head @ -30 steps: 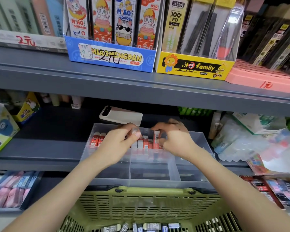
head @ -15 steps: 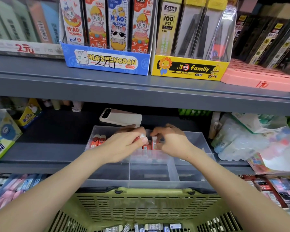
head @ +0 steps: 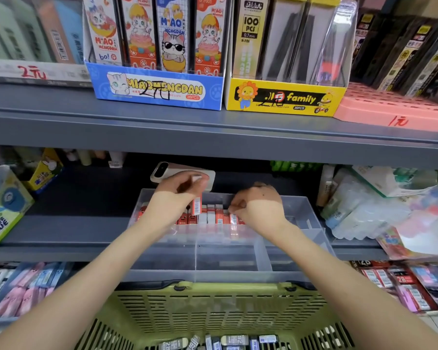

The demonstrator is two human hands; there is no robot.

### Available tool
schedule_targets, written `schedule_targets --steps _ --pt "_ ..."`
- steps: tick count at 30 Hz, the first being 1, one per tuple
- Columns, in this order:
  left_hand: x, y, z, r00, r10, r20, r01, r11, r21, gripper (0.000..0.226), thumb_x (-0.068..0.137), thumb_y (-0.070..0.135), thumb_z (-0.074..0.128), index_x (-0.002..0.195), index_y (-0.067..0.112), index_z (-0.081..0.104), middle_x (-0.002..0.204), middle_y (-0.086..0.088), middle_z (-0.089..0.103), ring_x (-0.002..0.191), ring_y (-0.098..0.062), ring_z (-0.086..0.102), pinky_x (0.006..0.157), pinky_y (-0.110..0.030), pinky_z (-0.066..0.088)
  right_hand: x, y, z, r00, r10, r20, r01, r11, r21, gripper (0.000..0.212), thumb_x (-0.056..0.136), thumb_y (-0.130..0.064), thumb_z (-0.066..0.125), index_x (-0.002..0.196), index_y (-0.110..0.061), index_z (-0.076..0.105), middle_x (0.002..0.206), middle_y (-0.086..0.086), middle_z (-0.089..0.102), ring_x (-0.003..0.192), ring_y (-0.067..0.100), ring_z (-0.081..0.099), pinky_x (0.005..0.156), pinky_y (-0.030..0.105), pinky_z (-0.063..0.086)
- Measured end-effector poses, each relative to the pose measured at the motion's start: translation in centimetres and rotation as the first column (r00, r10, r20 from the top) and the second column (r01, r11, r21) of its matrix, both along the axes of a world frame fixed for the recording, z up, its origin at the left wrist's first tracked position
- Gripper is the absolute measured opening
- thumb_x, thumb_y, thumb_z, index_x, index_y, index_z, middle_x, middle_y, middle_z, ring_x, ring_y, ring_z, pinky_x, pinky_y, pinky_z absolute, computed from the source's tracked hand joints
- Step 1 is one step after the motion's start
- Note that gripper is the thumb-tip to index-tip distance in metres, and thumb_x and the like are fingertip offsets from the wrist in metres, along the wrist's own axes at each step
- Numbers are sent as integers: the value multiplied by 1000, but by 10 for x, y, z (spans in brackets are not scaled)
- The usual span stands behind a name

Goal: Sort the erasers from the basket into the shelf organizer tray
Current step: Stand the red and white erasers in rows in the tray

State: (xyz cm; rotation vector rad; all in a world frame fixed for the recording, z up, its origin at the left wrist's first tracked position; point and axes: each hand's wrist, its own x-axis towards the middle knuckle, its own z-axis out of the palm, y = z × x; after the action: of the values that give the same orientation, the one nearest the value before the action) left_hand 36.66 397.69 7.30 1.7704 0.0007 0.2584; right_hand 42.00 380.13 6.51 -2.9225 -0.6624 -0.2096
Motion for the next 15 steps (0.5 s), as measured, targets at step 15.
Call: schedule_targets --steps 15 --pt "1 -7 -2 994 39 -103 -64 967 -248 7 81 10 72 84 13 66 68 2 71 59 -12 63 54 -19 51 -9 0 17 985 35 -171 -98 920 -380 55 97 -52 19 117 -20 59 121 3 57 116 26 39 98 41 22"
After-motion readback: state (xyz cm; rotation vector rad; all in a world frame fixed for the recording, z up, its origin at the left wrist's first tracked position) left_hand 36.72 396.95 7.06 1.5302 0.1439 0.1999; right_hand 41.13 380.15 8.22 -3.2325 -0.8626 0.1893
